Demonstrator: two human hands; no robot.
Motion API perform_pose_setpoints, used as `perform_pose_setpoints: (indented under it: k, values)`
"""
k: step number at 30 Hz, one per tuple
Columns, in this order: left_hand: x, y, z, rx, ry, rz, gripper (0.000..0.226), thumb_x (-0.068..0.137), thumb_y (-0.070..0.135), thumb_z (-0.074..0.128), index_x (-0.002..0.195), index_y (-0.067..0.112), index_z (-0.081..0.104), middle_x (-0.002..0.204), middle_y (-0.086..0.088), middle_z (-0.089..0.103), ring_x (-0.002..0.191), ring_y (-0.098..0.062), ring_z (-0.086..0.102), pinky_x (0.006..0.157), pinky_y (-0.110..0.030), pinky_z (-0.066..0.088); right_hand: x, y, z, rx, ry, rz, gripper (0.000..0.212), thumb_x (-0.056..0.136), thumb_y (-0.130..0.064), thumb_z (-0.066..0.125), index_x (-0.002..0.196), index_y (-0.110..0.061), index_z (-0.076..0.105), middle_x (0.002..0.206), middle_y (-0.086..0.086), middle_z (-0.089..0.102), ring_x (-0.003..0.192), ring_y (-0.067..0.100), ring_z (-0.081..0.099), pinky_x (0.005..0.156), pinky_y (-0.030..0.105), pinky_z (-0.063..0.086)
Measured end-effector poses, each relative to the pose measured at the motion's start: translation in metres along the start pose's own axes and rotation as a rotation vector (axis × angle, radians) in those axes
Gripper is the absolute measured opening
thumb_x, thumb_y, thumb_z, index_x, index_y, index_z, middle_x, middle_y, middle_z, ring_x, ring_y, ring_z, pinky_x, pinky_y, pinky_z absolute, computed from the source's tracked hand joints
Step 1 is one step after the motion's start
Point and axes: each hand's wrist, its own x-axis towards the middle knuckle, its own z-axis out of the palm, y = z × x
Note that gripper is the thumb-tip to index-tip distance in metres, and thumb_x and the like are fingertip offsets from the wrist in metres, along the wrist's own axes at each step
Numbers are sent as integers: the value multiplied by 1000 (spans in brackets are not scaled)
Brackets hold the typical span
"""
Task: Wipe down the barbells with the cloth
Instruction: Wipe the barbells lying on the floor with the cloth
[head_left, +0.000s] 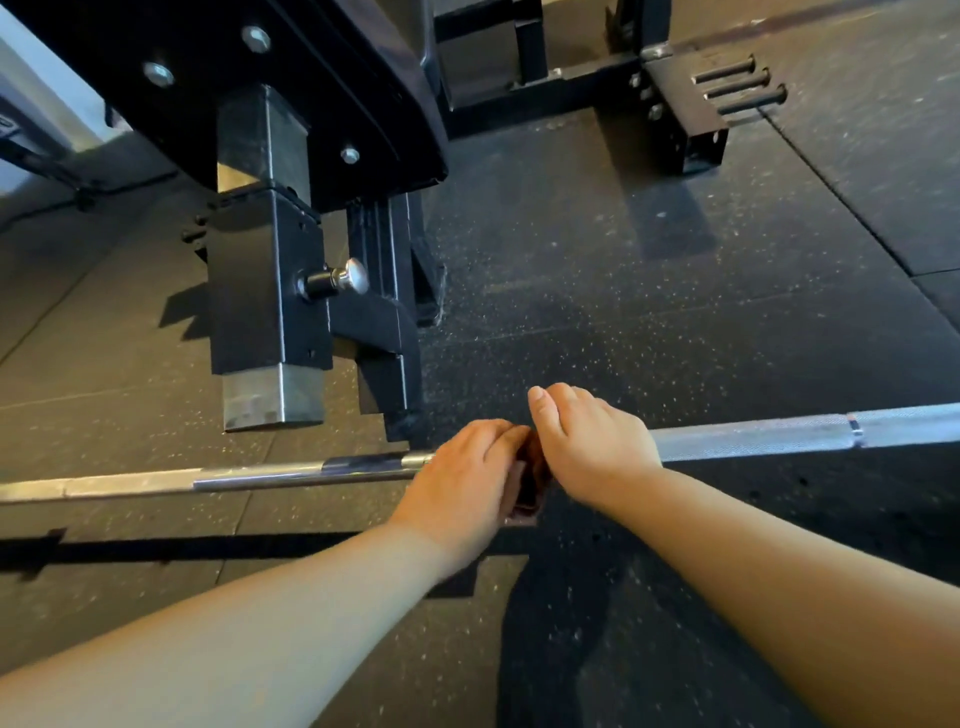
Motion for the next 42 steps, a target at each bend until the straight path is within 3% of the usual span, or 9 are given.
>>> perform_pose_setpoints:
  k: [7,11,14,17,20,23,29,37,42]
  values:
    - [5,-5,-6,-39,99,-466,25,106,24,43,118,16,63,119,0,58,115,-19,52,100,-33,44,-1,0,7,-25,15,-11,33,111,-29,31,140,-21,46,126,2,56,115,27,57,94,43,50]
    - [18,38,5,44,-10,-190,43,99,25,60,137,7,51,133,-7,53,127,-25,45,106,-31,32,7,0,10,-8,34,38,35,110,-34,22,120,-21,52,119,-1,59,112,27,58,81,38,41]
    - [13,21,-6,5,-74,-68,48,102,37,58,144,18,47,137,3,50,128,-15,43,105,-27,35,7,4,9,16,42,64,35,109,-29,21,129,-20,49,122,0,57,113,28,57,80,39,40]
    - [-2,-13,-16,-1,-60,-163,36,109,37,35,137,24,53,130,8,53,124,-11,48,104,-27,40,5,6,6,41,28,60,32,109,-23,31,137,-17,43,124,2,55,112,28,57,81,38,44]
    - [-5,-20,-13,-22,19,-335,33,109,35,33,126,24,60,120,9,55,115,-9,52,102,-27,44,1,3,3,19,11,52,34,111,-33,24,120,-18,53,114,0,60,106,24,59,85,38,46]
    - [9,6,-3,-53,138,-480,30,108,33,36,112,23,64,110,7,55,111,-14,52,99,-33,45,-2,-1,5,39,43,50,32,111,-30,27,128,-19,52,119,0,60,109,25,59,89,40,51]
    - [-2,5,-3,-69,22,-96,35,108,34,41,137,20,54,134,7,53,129,-10,43,112,-24,32,1,0,9,-32,38,52,37,110,-36,22,116,-22,56,117,-2,63,109,24,60,86,39,47]
    - [1,-10,-2,4,153,-496,32,106,32,37,100,20,65,102,5,56,104,-16,52,92,-33,46,3,8,17,-54,63,13,39,109,-40,21,103,-23,55,103,-6,62,97,20,59,83,37,48]
    - [8,15,13,-38,109,-98,36,103,37,39,113,15,66,108,-2,60,106,-22,51,98,-36,44,6,3,19,-78,88,29,28,106,-33,20,97,-28,47,107,-8,58,102,21,59,75,34,41]
